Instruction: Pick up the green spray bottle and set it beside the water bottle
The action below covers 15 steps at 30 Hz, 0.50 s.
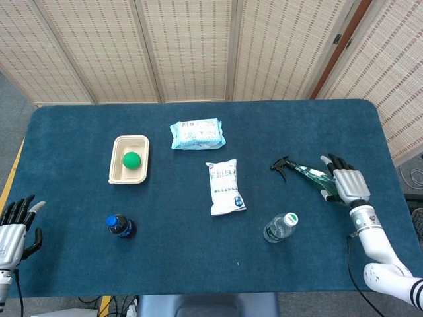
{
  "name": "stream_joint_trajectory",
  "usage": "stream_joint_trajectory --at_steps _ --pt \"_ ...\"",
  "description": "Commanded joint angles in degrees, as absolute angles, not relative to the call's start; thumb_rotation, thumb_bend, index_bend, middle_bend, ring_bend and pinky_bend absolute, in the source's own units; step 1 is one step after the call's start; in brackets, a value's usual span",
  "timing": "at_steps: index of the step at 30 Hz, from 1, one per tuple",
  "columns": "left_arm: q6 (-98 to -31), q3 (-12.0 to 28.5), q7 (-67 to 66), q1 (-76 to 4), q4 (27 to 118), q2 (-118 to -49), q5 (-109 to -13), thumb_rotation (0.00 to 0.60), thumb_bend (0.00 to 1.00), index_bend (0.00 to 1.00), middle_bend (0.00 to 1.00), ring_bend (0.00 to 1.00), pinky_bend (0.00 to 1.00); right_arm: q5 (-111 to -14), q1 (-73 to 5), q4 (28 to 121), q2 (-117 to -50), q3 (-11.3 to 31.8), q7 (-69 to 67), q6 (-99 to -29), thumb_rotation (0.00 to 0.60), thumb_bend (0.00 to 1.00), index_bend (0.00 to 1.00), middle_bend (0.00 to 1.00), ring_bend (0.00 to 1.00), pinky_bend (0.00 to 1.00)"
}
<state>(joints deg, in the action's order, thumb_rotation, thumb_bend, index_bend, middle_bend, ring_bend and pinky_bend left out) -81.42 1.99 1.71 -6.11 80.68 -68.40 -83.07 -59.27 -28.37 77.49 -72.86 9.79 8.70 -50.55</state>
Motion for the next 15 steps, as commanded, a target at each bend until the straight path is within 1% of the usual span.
stream_joint_trajectory --at_steps 1,15 --pt "-81.8 1.8 1.7 -5.9 80.7 -68.4 -83.4 0.6 0.61 0.14 0.05 0.0 0.0 -59.2 -28.7 76.0 -73.6 9.5 7.9 -49.2 0.6 0.23 0.0 0.03 0.0 0.19" --pt "-81.5 1.3 2.2 -6.3 79.3 -69.6 -84.8 0.6 0.61 0.14 0.05 0.0 0.0 -56.2 -32.5 73.6 -73.9 9.0 11.5 -44.1 0.6 0.24 0.0 0.04 0.0 0.19"
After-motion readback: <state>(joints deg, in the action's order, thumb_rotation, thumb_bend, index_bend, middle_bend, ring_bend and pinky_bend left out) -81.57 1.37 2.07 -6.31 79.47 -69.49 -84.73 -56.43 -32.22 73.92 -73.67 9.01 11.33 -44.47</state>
